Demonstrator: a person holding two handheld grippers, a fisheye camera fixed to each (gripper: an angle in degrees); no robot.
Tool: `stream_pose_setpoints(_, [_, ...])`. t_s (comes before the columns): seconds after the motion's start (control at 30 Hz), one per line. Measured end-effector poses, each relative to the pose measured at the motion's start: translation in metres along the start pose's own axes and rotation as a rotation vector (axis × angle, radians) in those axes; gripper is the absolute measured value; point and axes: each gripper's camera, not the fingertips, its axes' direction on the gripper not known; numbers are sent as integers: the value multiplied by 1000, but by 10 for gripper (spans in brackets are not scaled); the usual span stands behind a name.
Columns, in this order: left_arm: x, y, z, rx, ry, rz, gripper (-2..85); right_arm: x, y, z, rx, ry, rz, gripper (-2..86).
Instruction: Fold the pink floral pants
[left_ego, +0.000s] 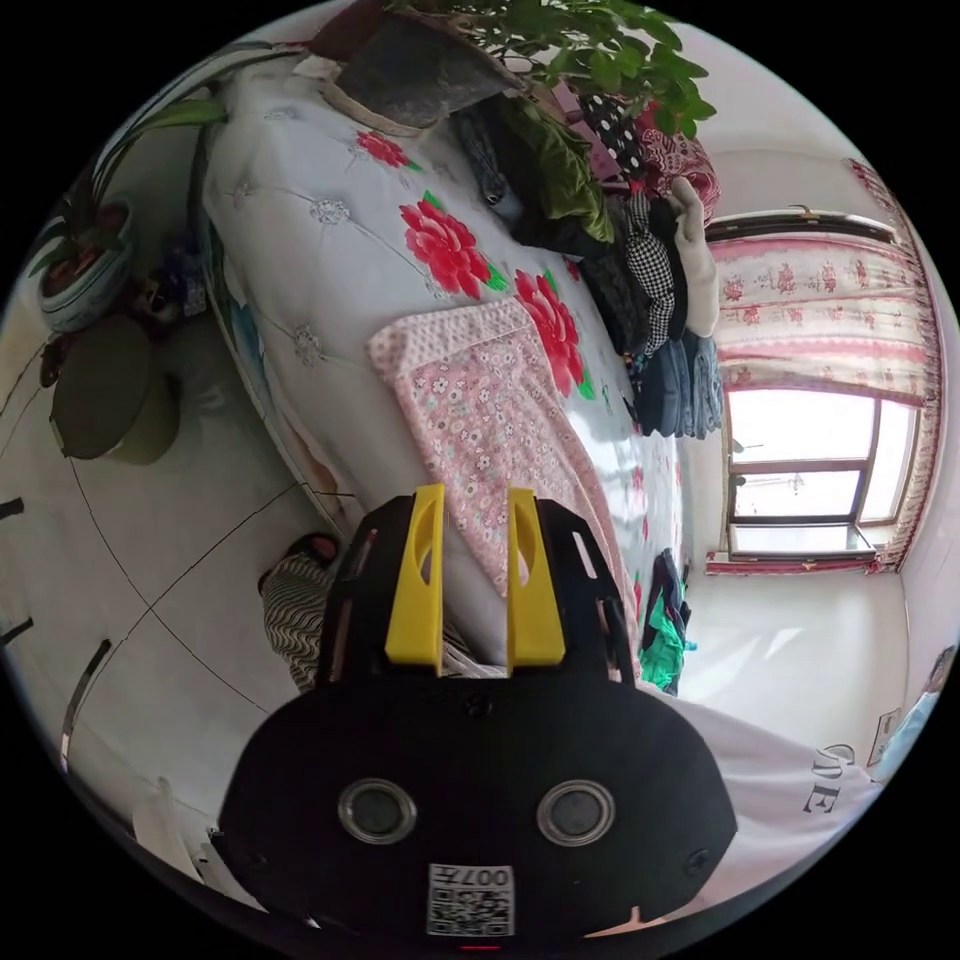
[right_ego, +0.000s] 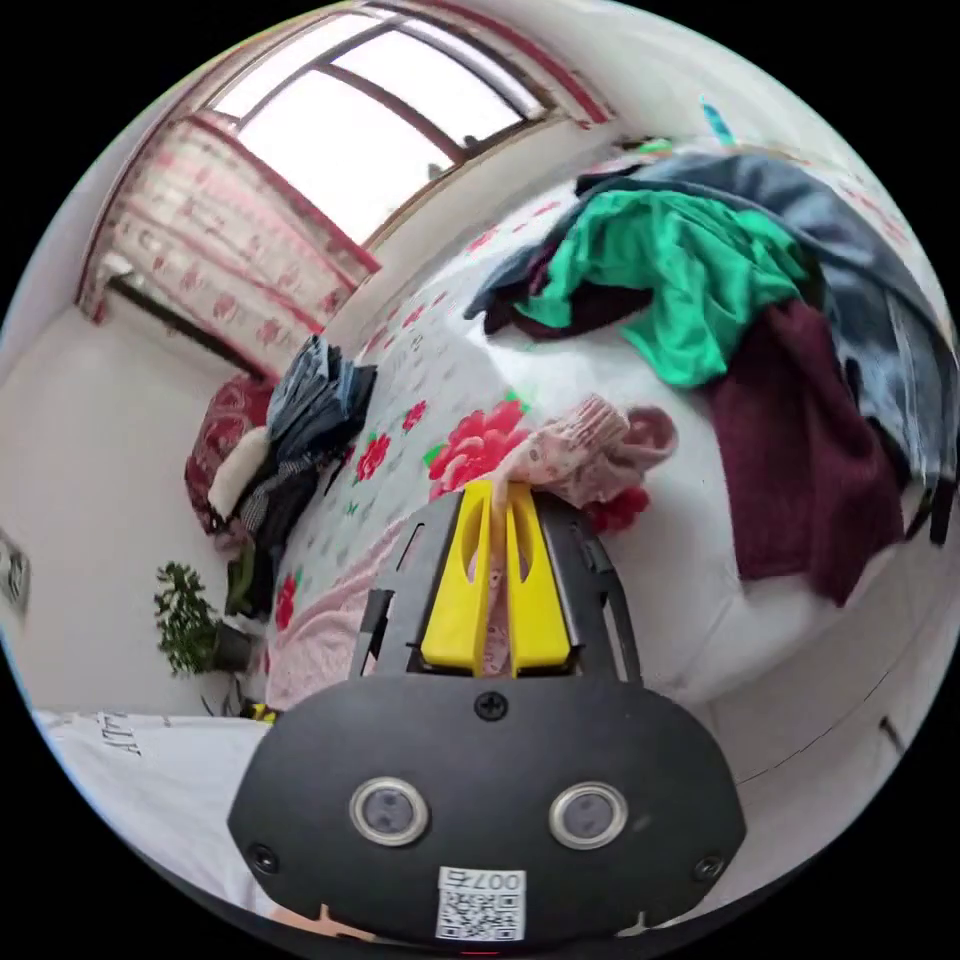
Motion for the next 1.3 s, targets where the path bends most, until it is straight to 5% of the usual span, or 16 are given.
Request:
stream_pose_setpoints(0.17, [-3,-20,-15,74,52,-20,114,-247,25,50,-163,-63,-754,-1])
stream_pose_setpoints(0.37, [-12,-44,-22,100,91,-48,119,-394,191,210,-597,-211,-1201,6])
stream_pose_setpoints(0.53, [-19,-57,-27,75,119,-76,116,-413,291,320,-954,-106,-1249,21])
stream_pose_setpoints(0.7, [-30,-67,-35,52,150,-82,84,-418,283,315,-927,-112,-1263,18])
stream_pose_setpoints(0.97, [-49,-71,-43,42,179,-145,-3,-381,222,290,-715,-204,-917,-1])
stream_pose_setpoints(1.3, [-49,-68,-59,43,233,-25,118,-327,180,283,-665,-212,-758,-1])
